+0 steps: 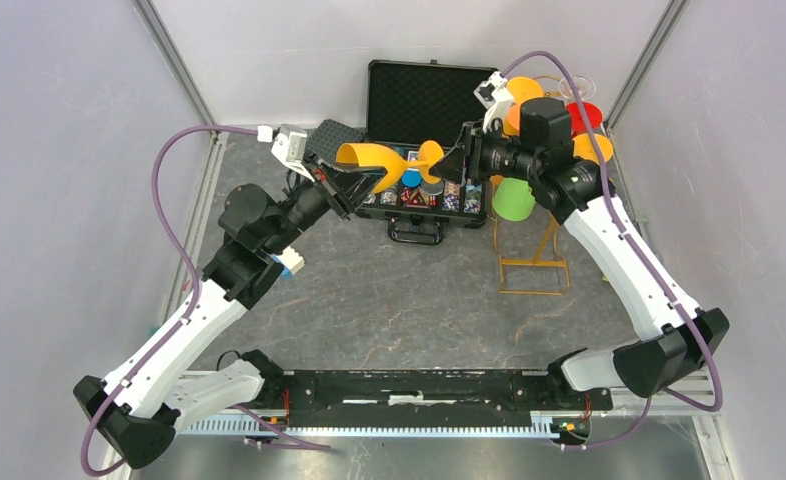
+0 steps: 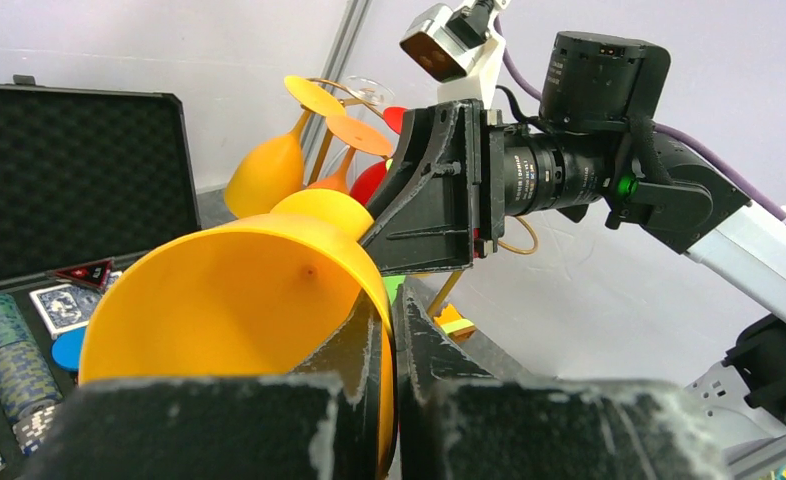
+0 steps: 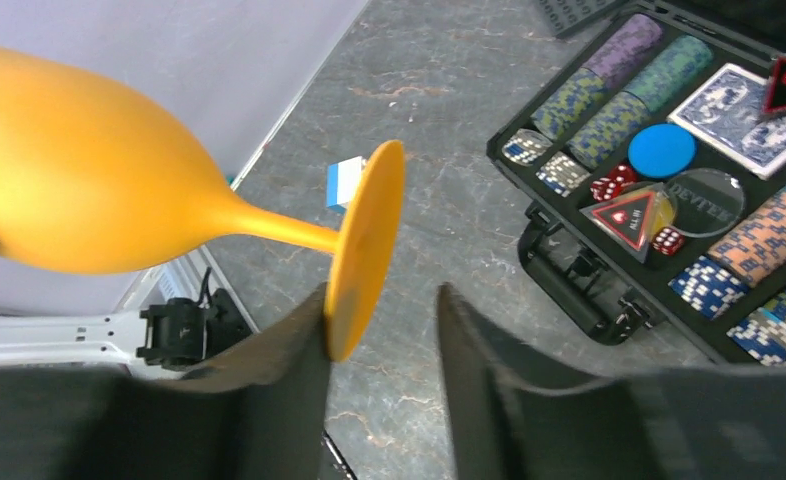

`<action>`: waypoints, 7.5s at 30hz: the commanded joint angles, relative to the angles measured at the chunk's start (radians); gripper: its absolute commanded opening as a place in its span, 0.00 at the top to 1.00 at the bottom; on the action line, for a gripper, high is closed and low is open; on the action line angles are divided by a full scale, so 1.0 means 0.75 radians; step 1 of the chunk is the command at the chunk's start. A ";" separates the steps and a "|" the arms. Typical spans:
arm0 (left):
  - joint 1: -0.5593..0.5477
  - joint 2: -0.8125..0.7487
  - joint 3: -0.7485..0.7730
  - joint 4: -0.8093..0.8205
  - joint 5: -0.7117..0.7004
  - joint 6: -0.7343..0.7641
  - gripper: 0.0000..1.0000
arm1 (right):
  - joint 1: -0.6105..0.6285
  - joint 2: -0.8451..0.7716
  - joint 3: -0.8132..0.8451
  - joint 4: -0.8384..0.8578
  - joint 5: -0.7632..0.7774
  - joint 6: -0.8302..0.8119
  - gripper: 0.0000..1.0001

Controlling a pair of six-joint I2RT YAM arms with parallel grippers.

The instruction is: Place the wine glass upside down on the wine glass rack

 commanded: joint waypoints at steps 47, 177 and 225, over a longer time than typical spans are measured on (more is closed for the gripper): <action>0.379 0.704 0.305 -0.755 0.578 -0.301 0.00 | 0.000 -0.478 -0.315 0.528 0.318 -0.992 1.00; 0.103 0.305 -0.127 -0.270 0.428 -1.089 0.98 | -0.057 -0.288 0.071 0.228 0.156 -0.140 0.02; -0.242 1.114 0.774 0.157 0.602 -1.371 0.98 | -0.244 -0.317 0.128 0.224 0.278 -0.114 0.03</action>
